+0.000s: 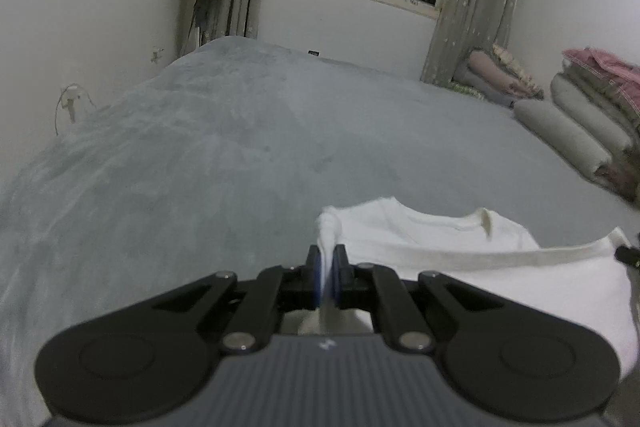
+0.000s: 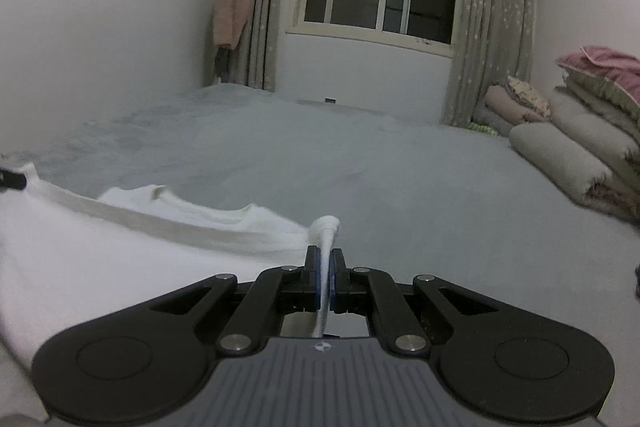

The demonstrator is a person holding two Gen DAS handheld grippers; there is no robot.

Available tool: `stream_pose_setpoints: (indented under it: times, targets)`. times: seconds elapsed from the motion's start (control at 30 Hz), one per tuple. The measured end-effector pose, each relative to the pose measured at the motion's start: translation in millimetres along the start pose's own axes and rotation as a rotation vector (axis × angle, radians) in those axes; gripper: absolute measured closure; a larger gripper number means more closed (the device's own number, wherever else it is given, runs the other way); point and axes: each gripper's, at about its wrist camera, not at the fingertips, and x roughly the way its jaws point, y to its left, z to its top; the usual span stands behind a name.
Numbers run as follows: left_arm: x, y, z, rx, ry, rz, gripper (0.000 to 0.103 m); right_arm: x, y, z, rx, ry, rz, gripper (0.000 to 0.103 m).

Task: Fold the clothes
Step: 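Lift the folded edge with both grippers and fold it over the collar, then open both grippers and release the folded shirt onto the bed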

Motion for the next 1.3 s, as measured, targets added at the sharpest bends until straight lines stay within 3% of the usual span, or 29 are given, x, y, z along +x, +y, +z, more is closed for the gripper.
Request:
stream_pose_setpoints:
  times: [0.3,0.67,0.83,0.97,1.1,1.23,1.3]
  targets:
    - [91.3,-15.4,37.5,0.132,0.04,0.112,0.098,107.0,-5.6,14.9,-0.024,0.06,-0.026,0.099]
    - [136.5,-31.8,42.4,0.233,0.062,0.185,0.098,145.5,-17.7,20.8,-0.024,0.099,-0.032,0.099]
    - [155.6,-41.1,25.3,0.261,0.122,0.278,0.092,169.1,-11.8,11.1,0.009,0.211,-0.026,0.099]
    - [145.2,-27.2,33.9,0.197,0.102,0.272,0.076,165.6,-22.5,5.6,0.07,0.213,-0.022,0.096]
    - [106.1,2.5,45.7,0.034,0.071,0.286,0.075,138.1,-36.2,6.8,0.089,0.188,-0.086,0.088]
    - [52.8,5.3,24.3,-0.029,0.099,0.211,0.07,91.4,-53.5,-1.1,0.199,0.202,0.045,0.07]
    - [29.6,0.2,7.6,-0.03,0.118,0.162,0.067,74.2,-59.4,-6.8,0.239,0.246,0.115,0.067]
